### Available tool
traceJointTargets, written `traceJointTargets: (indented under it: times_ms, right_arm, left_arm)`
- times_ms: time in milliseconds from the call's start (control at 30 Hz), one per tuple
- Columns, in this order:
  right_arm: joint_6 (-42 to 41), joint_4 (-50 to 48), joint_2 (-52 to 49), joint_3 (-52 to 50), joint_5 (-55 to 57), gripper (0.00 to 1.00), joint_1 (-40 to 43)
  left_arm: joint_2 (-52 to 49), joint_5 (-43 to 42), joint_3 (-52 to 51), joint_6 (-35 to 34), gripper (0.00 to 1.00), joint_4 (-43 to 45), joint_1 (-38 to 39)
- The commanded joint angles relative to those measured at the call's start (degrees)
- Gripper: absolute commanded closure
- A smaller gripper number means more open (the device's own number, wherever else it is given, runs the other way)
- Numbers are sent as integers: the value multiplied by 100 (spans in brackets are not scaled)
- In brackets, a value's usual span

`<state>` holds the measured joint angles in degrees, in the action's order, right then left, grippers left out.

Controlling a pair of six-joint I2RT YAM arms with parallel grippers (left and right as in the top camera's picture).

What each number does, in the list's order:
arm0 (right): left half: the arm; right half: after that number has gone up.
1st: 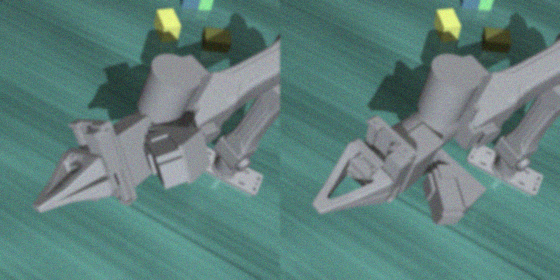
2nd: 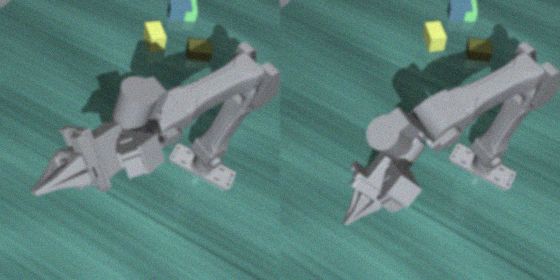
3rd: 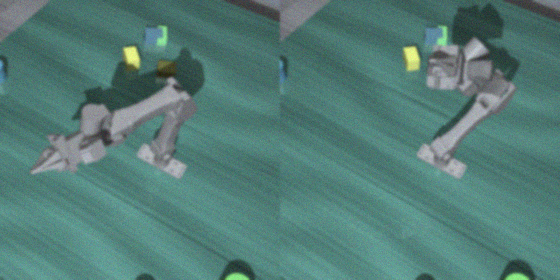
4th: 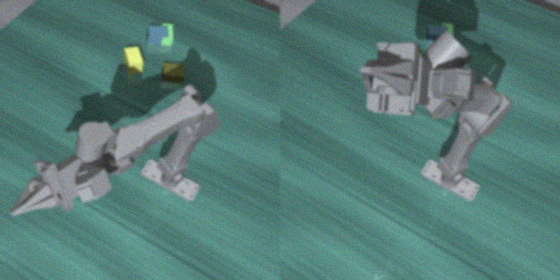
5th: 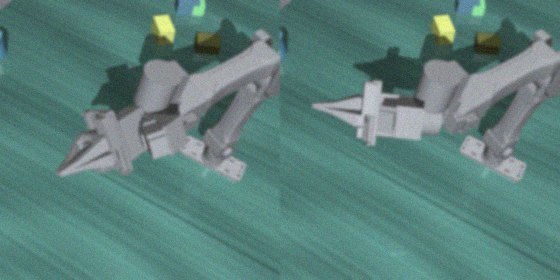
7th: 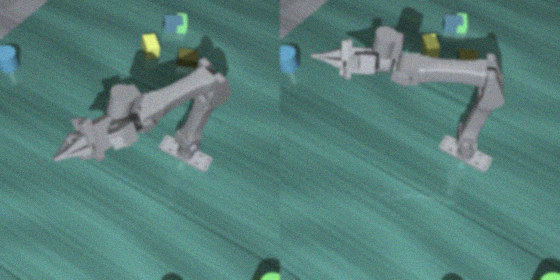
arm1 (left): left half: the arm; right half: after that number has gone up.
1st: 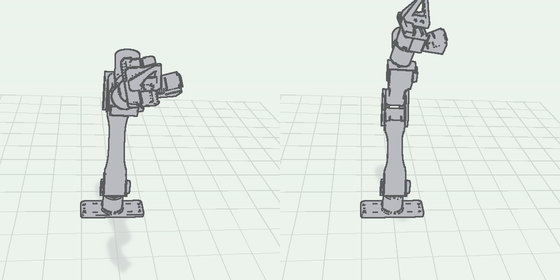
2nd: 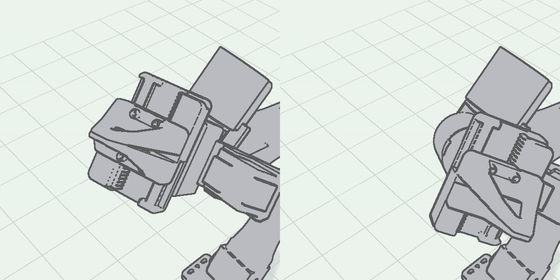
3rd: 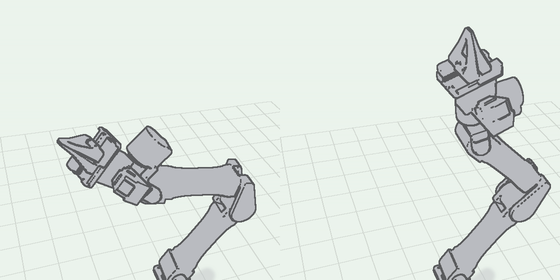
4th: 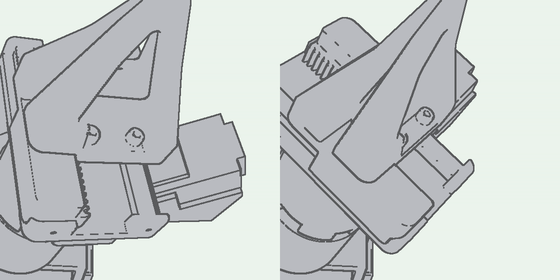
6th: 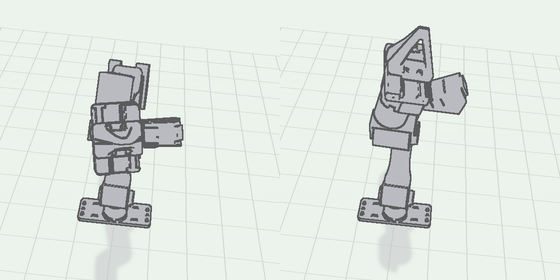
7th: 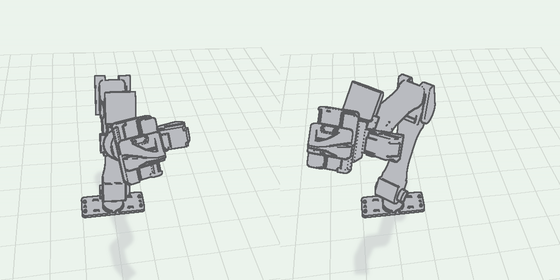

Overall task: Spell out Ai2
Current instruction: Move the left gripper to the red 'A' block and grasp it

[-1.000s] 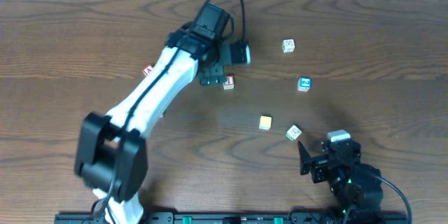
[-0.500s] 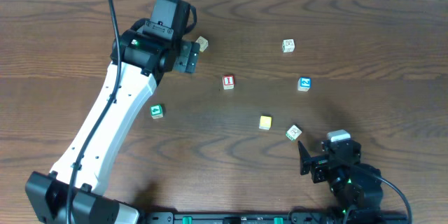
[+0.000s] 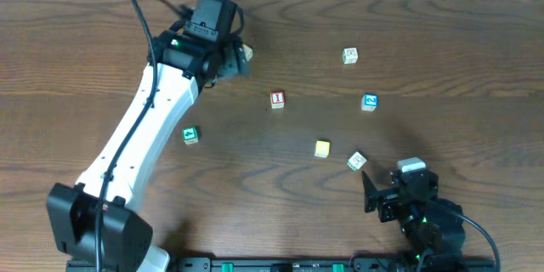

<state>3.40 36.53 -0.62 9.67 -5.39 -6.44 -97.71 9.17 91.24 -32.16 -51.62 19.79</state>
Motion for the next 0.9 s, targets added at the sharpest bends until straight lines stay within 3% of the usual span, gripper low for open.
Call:
traceJointTargets:
  times_ms: [0,100,333,433,733,867]
  right_arm:
    - [-13,13,31,-74,-42,1,42]
    - [-11,11,31,-74,-42,1,42]
    - [-13,13,31,-74,-42,1,42]
    - [-13,11,31,-74,-42,1,42]
    - [-11,11,31,-74,-42,1,42]
    - [-13,11,31,-74,-42,1,42]
  left_arm:
    - [-280,527,68,-1746,5,-39,-372]
    - [-656,122,68,-1985,0,-61,-713]
    - [-1631,-245,70,-2859,0,-190,-1233]
    - [-1921,-444,70,-2922,9,-33,-1281]
    - [-2413,-503,70,-3027,13,240,-1335]
    - [-2522,-549,70,-3021,20,319,-1419]
